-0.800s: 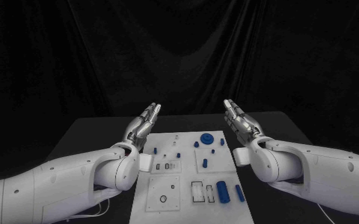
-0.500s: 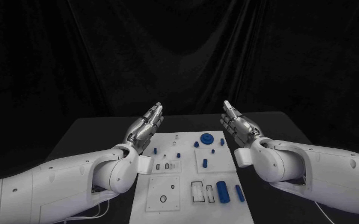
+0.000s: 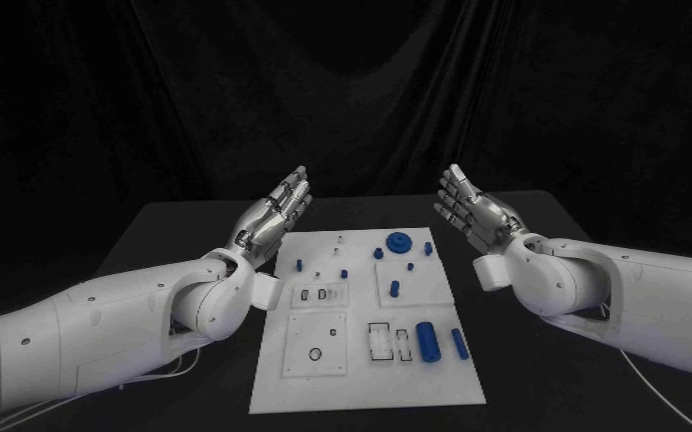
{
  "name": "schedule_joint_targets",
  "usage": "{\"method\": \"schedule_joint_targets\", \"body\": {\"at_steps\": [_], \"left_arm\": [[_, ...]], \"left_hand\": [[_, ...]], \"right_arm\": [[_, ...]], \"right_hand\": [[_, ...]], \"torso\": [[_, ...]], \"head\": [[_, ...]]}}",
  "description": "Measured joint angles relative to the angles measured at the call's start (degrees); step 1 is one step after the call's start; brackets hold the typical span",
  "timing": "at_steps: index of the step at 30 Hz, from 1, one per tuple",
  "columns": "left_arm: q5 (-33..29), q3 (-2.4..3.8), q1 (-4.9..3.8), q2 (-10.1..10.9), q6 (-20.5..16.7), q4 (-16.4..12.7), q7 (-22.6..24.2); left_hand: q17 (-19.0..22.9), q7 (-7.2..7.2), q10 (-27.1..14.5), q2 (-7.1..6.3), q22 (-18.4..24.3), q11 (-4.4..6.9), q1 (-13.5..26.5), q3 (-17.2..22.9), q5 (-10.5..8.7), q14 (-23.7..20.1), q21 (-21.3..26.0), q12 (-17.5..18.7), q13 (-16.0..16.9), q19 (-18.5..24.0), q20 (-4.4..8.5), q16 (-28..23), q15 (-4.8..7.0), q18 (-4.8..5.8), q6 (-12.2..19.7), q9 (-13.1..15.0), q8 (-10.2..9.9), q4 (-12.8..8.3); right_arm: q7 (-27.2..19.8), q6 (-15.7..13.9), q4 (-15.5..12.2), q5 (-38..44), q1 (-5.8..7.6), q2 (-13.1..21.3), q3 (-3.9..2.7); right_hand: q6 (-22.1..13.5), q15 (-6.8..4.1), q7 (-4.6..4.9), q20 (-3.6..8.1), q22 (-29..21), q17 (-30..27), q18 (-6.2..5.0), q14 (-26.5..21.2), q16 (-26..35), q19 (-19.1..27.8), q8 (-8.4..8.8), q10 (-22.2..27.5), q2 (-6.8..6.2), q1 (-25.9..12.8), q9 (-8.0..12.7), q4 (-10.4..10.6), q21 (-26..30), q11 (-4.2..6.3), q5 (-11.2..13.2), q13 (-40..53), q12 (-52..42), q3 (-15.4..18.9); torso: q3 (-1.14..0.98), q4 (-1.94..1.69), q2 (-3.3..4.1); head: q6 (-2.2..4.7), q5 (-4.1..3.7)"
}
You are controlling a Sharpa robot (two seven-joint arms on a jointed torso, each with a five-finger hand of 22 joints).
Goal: Assemble the parts on the task board
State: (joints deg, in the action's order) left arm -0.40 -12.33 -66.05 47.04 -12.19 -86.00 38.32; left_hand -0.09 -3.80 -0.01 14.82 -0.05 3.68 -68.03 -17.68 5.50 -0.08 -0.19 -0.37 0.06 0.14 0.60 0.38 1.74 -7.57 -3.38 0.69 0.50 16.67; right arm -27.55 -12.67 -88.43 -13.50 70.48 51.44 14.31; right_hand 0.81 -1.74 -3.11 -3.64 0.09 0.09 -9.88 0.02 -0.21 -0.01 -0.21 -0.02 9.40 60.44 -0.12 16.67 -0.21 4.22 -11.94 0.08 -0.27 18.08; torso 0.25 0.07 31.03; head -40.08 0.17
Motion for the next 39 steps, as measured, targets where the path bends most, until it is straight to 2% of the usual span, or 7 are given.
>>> {"method": "schedule_joint_targets", "body": {"at_steps": [7, 11, 13, 15, 18, 26, 39], "left_arm": [[5.6, -0.01, 0.00, 1.6, -0.5, -0.6, 0.2], [9.0, -0.01, 0.00, 2.7, -1.3, -1.2, 0.2], [10.4, -0.01, 0.00, 3.3, -1.6, -1.5, 0.2], [11.4, -0.01, -0.01, 3.9, -1.8, -1.6, 0.3], [12.5, -0.01, -0.02, 4.3, -1.8, -1.6, 0.3], [15.8, -0.01, -0.77, 5.0, -1.8, -1.6, 0.3], [20.6, -0.01, -2.00, 5.3, -1.9, -1.0, 0.3]], "left_hand": [[0.0, 1.14, 0.0, -0.40, 0.0, 0.00, -2.2, 0.2, 1.23, 0.0, 0.0, 0.0, 0.0, -0.1, -0.52, 0.0, 0.00, -0.88, -1.5, 0.2, 0.2, -0.2], [0.0, 1.75, 0.0, -0.47, 0.0, 0.00, -4.8, 0.7, 3.91, 0.0, 0.0, 0.0, 0.0, -0.2, -1.03, 0.0, 0.00, -0.87, -3.0, 0.3, 0.2, 0.0], [0.0, 2.37, 0.0, -0.43, 0.0, 0.00, -6.4, 1.1, 6.36, 0.0, 0.0, 0.0, 0.0, 0.0, -1.43, 0.0, 0.00, -0.87, -3.6, 0.4, 0.4, -0.2], [0.0, 2.60, 0.0, -0.45, 0.0, -0.43, -8.0, 1.5, 8.36, 0.0, 0.0, 0.0, 0.0, -0.1, -2.03, 0.0, 0.00, -0.88, -4.2, 0.5, 0.4, -0.1], [0.0, 2.88, 0.0, -0.66, 0.0, -0.91, -9.1, 1.6, 9.04, 0.0, 0.0, 0.0, 0.0, -0.1, -4.20, 0.0, 0.00, -0.87, -4.5, 0.5, 0.4, -0.2], [0.0, 3.19, 0.0, -0.23, 0.0, -1.25, -9.6, 1.6, 10.23, 0.0, 0.0, 0.0, 0.0, -0.2, -5.74, 0.0, 0.00, -1.76, -5.2, 0.5, 0.4, -0.2], [0.0, 3.70, 0.0, 0.02, 0.0, -1.64, -11.5, 1.8, 13.38, 0.1, 0.0, 0.0, 0.0, -0.2, -6.99, 0.0, -0.78, -1.75, -5.7, 0.6, 0.5, 0.0]], "right_arm": [[1.0, 0.9, -1.6, 5.9, 2.94, 2.6, -0.04], [3.9, 0.8, -2.1, 13.7, 5.34, 3.7, -0.01], [6.4, 0.7, -2.3, 19.2, 6.95, 3.8, -0.01], [8.5, 0.4, -2.3, 24.6, 8.27, 3.7, -0.06], [11.9, 0.0, -2.4, 34.5, 9.74, 3.6, -0.12], [21.0, -0.1, -1.8, 63.4, 12.82, 2.1, -0.06], [31.9, 1.4, -1.8, 103.7, 13.78, -0.3, -0.05]], "right_hand": [[1.0, 0.29, 2.70, -2.98, 0.0, 0.0, 0.00, 0.0, 0.0, 0.1, -0.01, 0.0, -1.15, 3.9, -0.3, -0.3, 0.0, -2.06, -3.7, 0.0, 0.0, -1.8], [4.0, 7.21, 6.24, -8.26, 0.7, 0.1, 0.00, 0.5, -0.1, -1.7, -0.66, -0.7, -2.10, 12.8, -0.8, -3.8, -0.9, -5.45, -11.4, 0.2, 0.0, -4.3], [8.5, 11.33, 9.06, -11.99, 2.4, 0.9, 0.01, 4.0, -1.4, -7.7, -1.69, -3.1, -1.48, 19.2, -1.4, -8.3, -4.1, -8.18, -13.4, 0.7, -1.1, -6.7], [17.3, 12.70, 10.81, -12.13, 6.5, 2.7, 2.82, 14.6, -5.0, -25.1, -4.02, -10.9, -1.08, 23.0, -2.8, -10.9, -12.5, -11.41, -11.5, 2.1, -4.5, -9.3], [25.2, 13.73, 11.85, -12.43, 7.5, 4.1, 1.94, 33.0, -8.9, -39.7, -5.02, -19.1, -2.05, 25.0, -3.4, -12.6, -16.1, -13.38, -11.5, 2.5, -7.2, -12.1], [35.0, 9.08, 12.45, -9.63, 6.3, 5.4, 0.01, 58.5, -11.7, -54.8, -4.73, -31.3, -4.31, 26.4, -3.3, -15.0, -16.9, -12.63, -5.6, 3.0, -7.8, -15.5], [48.2, 0.21, 4.43, -0.61, 13.0, 16.9, 0.01, 83.5, -22.4, -75.2, -3.67, -52.1, -8.91, 24.0, -4.0, -18.8, -28.1, -7.81, 0.4, 3.8, -6.4, -20.7]], "torso": [[-0.17, -0.40, 0.54], [-0.31, -0.63, 0.81], [-0.40, -0.80, 1.05], [-0.45, -0.94, 1.41], [-0.51, -1.08, 1.99], [-0.54, -2.16, 3.63], [-0.04, -3.77, 5.59]], "head": [[-0.99, 0.08], [-1.52, 0.51], [-1.80, 0.64], [-1.94, 0.81], [-2.13, 0.96], [-2.54, -0.13], [-4.31, 0.02]]}}
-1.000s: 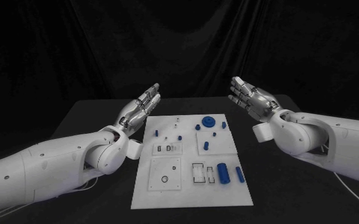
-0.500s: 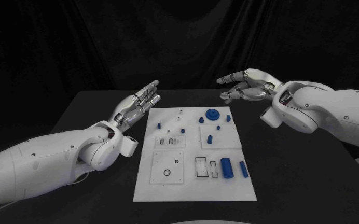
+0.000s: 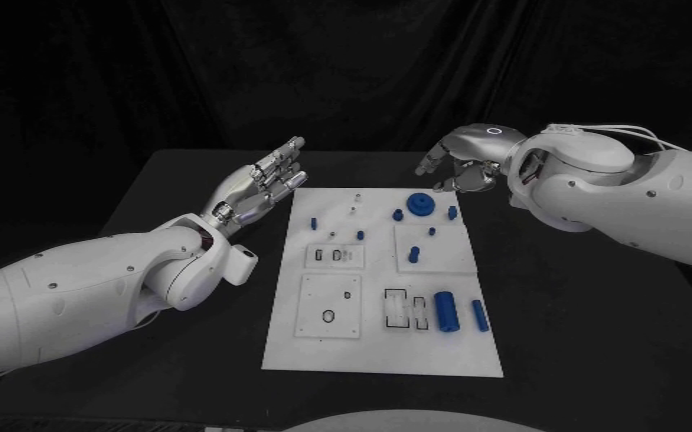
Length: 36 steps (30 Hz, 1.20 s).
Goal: Assemble the parts on the task board
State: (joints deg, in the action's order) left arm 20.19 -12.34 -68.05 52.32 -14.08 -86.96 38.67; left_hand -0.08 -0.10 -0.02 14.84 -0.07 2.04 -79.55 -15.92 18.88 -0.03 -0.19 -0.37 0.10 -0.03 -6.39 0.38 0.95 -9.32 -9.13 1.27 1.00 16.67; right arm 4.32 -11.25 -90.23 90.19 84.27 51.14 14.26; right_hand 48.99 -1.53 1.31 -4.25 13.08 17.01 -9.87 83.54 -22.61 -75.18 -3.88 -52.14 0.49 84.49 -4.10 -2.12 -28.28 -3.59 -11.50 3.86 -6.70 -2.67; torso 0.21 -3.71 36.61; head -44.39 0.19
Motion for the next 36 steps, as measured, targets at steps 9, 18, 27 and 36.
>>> {"method": "schedule_joint_targets", "body": {"at_steps": [9, 18, 27, 36], "left_arm": [[1.0, -0.02, -0.31, 0.4, 0.0, 0.0, 0.0], [1.3, -0.02, -0.42, 0.5, 0.1, -0.1, 0.0], [1.4, -0.01, -0.42, 0.4, 0.3, -0.1, 0.0], [1.5, -0.01, -0.42, 0.4, 0.5, -0.2, 0.0]], "left_hand": [[0.0, -0.07, 0.0, -0.05, 0.0, 0.00, -0.5, 0.3, 1.11, -0.1, 0.0, 0.0, 0.0, 0.1, -0.06, 0.0, -0.05, 0.00, -0.3, 0.1, 0.2, 0.0], [0.0, -0.27, 0.0, -0.02, 0.0, 0.00, -1.0, 0.3, 1.81, -0.1, 0.0, 0.0, 0.0, 0.1, -0.06, 0.0, -0.05, 0.00, -0.6, 0.1, 0.2, 0.0], [0.0, -1.25, 0.0, 0.18, 0.0, -0.40, -1.8, 0.6, 2.86, -0.1, 0.0, 0.0, 0.0, 0.1, -0.48, 0.0, -0.05, 0.00, -0.6, 0.0, 0.2, 0.0], [0.0, -1.45, 0.2, 0.18, 0.0, -0.59, -1.8, 0.6, 3.10, -0.1, 0.0, 0.0, 0.0, 0.1, -0.48, 0.0, -0.05, 0.00, -0.8, 0.0, 0.2, 0.0]], "right_arm": [[2.1, 1.2, 0.4, 8.9, 0.05, -1.4, -0.01], [2.2, 1.7, 1.8, 11.4, -0.31, -3.2, -0.01], [1.9, 1.9, 3.6, 12.2, -1.96, -4.6, 0.00], [1.5, 3.1, 5.3, 12.4, -2.83, -5.7, -0.01]], "right_hand": [[-0.6, -1.23, 0.62, 0.77, 25.5, 26.1, 0.98, -0.6, -29.8, -0.1, 0.01, -3.8, -2.24, -3.2, 0.0, 1.7, -23.8, 0.71, 2.3, 0.0, 2.2, -4.2], [-0.5, -1.23, 2.39, 0.98, 33.8, 31.2, 1.01, -0.6, -35.3, 0.1, 0.01, -5.4, -3.13, -4.1, 0.1, 2.7, -30.4, 0.71, 4.5, 0.0, 2.2, -4.8], [1.4, -1.44, 3.62, 0.90, 36.4, 32.4, 1.89, -0.4, -36.8, 0.5, 0.01, -6.3, -3.13, -4.1, 0.0, 3.4, -32.2, 0.42, 3.6, 0.0, 2.2, -5.4], [2.4, -1.13, 4.18, 0.86, 36.7, 31.1, 1.87, -0.7, -36.2, 1.7, 0.01, -6.3, -3.46, -3.7, 0.0, 3.3, -32.2, 0.42, 0.2, 0.0, 2.5, -7.0]], "torso": [[0.71, -1.44, 1.95], [0.84, -2.50, 3.20], [0.76, -3.54, 4.45], [0.73, -3.86, 5.43]], "head": [[0.42, -0.86], [0.36, -2.42], [0.66, -3.43], [1.48, -3.84]]}}
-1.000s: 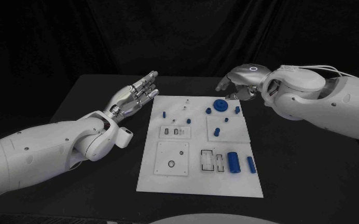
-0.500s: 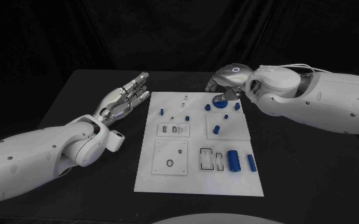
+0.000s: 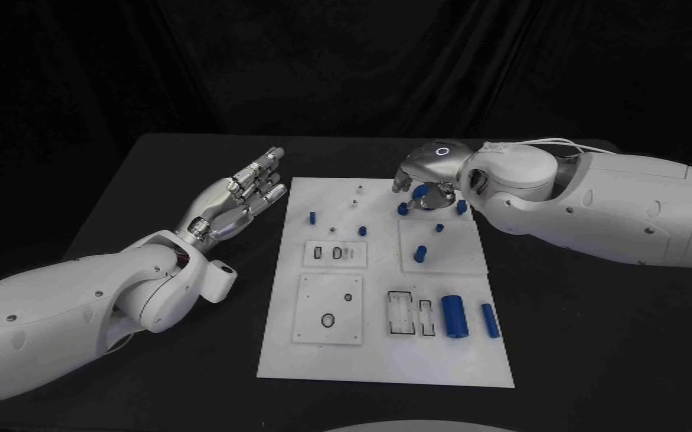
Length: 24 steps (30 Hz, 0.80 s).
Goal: Assemble the parts on the task board
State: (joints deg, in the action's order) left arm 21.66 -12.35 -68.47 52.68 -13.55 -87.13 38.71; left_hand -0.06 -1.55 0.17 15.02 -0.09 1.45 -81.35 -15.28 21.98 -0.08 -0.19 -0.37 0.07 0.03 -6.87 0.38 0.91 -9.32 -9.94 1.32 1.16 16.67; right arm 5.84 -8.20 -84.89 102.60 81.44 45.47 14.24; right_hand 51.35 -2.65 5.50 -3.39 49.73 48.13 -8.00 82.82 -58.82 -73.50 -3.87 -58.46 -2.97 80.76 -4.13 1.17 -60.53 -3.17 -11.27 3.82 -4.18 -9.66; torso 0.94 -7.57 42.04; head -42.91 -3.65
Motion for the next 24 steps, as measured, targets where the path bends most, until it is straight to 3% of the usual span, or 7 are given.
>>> {"method": "schedule_joint_targets", "body": {"at_steps": [5, 16, 24], "left_arm": [[0.0, -0.01, 0.00, -0.3, 0.2, 0.2, 0.0], [0.1, 0.00, 0.00, -0.8, 0.8, 0.9, 0.0], [0.1, 0.00, 0.00, -0.9, 1.3, 1.1, 0.0]], "left_hand": [[0.0, -0.20, -0.1, 0.00, 0.0, -0.40, 0.0, 0.0, 0.22, 0.0, 0.0, 0.0, 0.0, 0.0, 0.00, 0.0, 0.00, 0.00, 0.2, 0.0, 0.0, 0.0], [0.0, -0.41, -0.1, 0.00, 0.0, -1.15, -0.5, 0.0, 1.32, 0.0, 0.0, 0.0, 0.0, 0.0, -0.40, 0.0, -0.42, 0.01, 0.0, 0.0, 0.0, 0.0], [0.0, -0.40, -0.3, 0.23, 0.0, -1.36, -0.7, 0.0, 1.61, 0.0, 0.0, 0.0, 0.0, 0.0, -0.81, 0.0, -0.83, 0.01, 0.0, 0.0, 0.0, 0.0]], "right_arm": [[-0.5, 0.3, 1.0, -0.1, -0.74, -0.6, -0.01], [-1.9, 0.4, 4.0, -0.3, -2.32, -2.1, 0.01], [-3.2, 0.1, 5.3, -0.4, -3.04, -2.6, 0.00]], "right_hand": [[0.4, 0.00, 0.37, -0.21, 0.7, 0.1, 0.00, 0.0, 0.0, 0.2, 0.00, 0.0, -0.28, 0.3, 0.0, -0.1, 0.0, 0.00, -0.9, 0.0, 0.2, -1.0], [2.4, 0.22, 1.15, -0.51, 2.1, -0.6, 0.00, -0.6, 0.2, 0.9, 0.00, -0.5, -0.59, 0.6, 0.1, 0.1, -0.7, -0.52, -4.0, -0.1, 0.2, -4.6], [5.3, 0.18, 0.90, -0.31, 2.9, -1.3, -0.01, -1.1, 0.7, 1.6, -0.50, -3.4, -0.60, 0.6, 0.0, 0.5, -1.0, -0.48, -4.2, -0.1, 0.2, -8.4]], "torso": [[0.02, -0.03, 0.23], [0.25, -0.04, -0.20], [0.28, -0.07, -0.42]], "head": [[0.07, -0.14], [-0.78, 0.38], [-1.18, 0.56]]}}
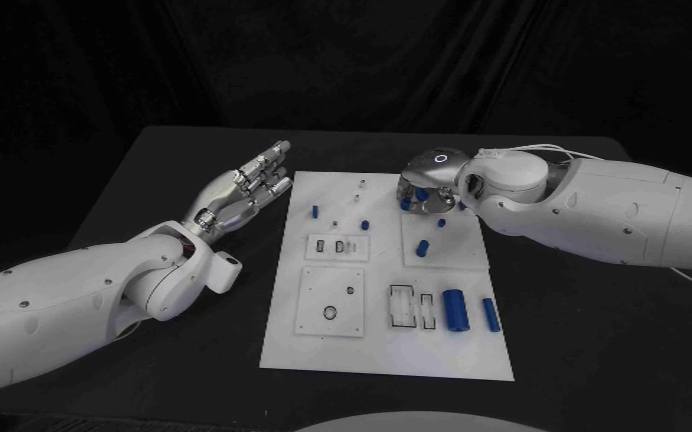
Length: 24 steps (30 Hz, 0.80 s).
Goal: Assemble the parts on the task board
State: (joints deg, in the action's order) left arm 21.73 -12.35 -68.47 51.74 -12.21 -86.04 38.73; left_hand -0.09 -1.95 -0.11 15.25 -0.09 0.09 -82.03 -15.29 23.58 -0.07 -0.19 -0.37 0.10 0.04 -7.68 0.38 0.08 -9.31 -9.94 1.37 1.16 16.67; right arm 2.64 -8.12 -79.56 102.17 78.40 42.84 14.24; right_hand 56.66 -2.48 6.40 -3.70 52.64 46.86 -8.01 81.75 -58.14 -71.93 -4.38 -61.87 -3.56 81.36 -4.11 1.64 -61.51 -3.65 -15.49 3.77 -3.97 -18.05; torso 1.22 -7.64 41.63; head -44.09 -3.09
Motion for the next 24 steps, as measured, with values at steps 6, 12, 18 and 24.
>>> {"method": "schedule_joint_targets", "body": {"at_steps": [6, 12, 18, 24], "left_arm": [[0.0, 0.00, 0.00, -0.1, 0.3, 0.3, 0.0], [0.0, 0.00, 0.00, -0.4, 0.8, 0.7, 0.0], [0.0, -0.01, 0.00, -0.4, 1.1, 1.0, 0.0], [0.0, -0.01, 0.00, -0.4, 1.2, 1.2, 0.0]], "left_hand": [[0.0, 0.00, 0.2, 0.00, 0.0, -0.21, 0.0, 0.0, 0.39, 0.0, 0.0, 0.0, 0.0, -0.2, -0.21, 0.0, -0.40, 0.00, 0.0, 0.0, 0.0, 0.0], [0.0, 0.03, 0.2, 0.03, 0.0, -0.60, -0.5, 0.2, 0.88, 0.2, 0.0, 0.0, 0.0, -0.1, -0.75, 0.0, -0.60, -0.01, 0.0, 0.0, 0.0, 0.1], [0.0, 0.22, 0.2, 0.03, 0.0, -0.61, -0.5, 0.3, 1.12, 0.0, 0.0, 0.0, 0.0, 0.0, -0.83, 0.0, -0.81, 0.00, -0.2, 0.0, 0.0, 0.0], [0.0, 0.22, 0.1, 0.19, 0.0, -0.71, -0.6, 0.3, 1.34, 0.0, 0.0, 0.0, 0.0, -0.1, -0.98, 0.0, -0.81, 0.00, -0.2, 0.0, 0.0, 0.0]], "right_arm": [[-1.2, -0.8, 0.7, -0.6, -0.25, -0.2, -0.01], [-2.2, -1.6, 1.2, -1.4, -0.42, -0.3, -0.01], [-2.5, -2.9, 1.3, -2.5, -0.44, -0.3, 0.00], [-2.6, -5.1, 1.6, -4.0, 0.29, -1.1, -0.13]], "right_hand": [[4.3, -0.03, -0.12, -0.11, 1.7, 0.2, 0.00, 0.0, 0.0, 0.1, -1.29, -5.0, -0.18, 0.2, -0.4, -0.2, -0.9, 0.33, 1.5, 0.0, -0.7, -3.2], [6.0, -0.03, -0.24, -0.10, 3.0, 0.2, -0.01, 0.0, 0.0, 0.1, -1.52, -6.9, -0.40, 0.4, -0.5, 0.1, -1.6, 0.50, 3.0, -0.1, -0.7, -3.6], [7.5, 0.71, -0.63, -0.52, 5.5, 1.8, 0.00, 1.2, -1.6, -1.6, -2.01, -9.2, -0.86, -0.2, -0.5, 0.6, -3.5, 0.78, 4.1, 0.0, -0.7, -3.6], [7.6, 0.89, -0.57, -0.81, 7.9, 4.4, 0.91, 1.9, -3.8, -2.9, -2.01, -10.1, -0.42, -0.6, -0.5, 0.8, -5.4, 0.66, 4.5, 0.0, -0.5, -3.5]], "torso": [[0.03, -0.01, -0.18], [0.06, 0.01, -0.34], [0.09, 0.08, -0.48], [0.12, 0.08, -0.56]], "head": [[-0.36, 0.08], [-0.64, 0.16], [-0.51, 0.66], [-0.36, 1.41]]}}
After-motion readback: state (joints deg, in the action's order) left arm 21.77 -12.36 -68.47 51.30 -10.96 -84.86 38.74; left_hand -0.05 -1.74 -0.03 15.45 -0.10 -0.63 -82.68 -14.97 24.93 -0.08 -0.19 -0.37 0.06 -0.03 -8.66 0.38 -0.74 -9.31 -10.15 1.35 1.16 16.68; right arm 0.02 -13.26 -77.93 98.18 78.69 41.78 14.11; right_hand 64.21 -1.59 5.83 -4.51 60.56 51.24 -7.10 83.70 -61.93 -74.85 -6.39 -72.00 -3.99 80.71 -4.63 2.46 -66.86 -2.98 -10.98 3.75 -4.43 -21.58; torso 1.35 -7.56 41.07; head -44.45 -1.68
